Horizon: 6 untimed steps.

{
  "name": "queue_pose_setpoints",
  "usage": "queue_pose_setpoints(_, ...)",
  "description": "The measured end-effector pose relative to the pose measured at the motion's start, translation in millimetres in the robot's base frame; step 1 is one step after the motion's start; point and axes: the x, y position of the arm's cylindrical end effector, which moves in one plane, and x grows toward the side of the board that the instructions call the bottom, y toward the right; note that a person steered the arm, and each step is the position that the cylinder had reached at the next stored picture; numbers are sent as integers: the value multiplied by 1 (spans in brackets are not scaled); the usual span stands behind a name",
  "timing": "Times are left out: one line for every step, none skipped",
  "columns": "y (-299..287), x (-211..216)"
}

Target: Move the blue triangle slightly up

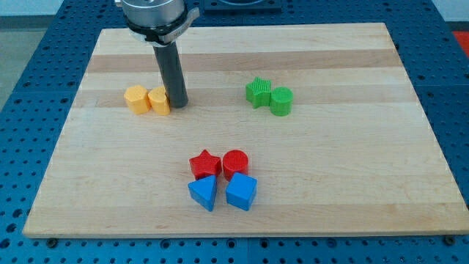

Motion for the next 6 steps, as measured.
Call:
queue_pose_setpoints(13, 21)
queue_pose_setpoints(14, 50)
queue_pose_setpoints(5, 80)
queue_pose_setpoints(-8, 122)
queue_pose_setpoints(-16, 163)
queue_pose_setpoints(-15, 201)
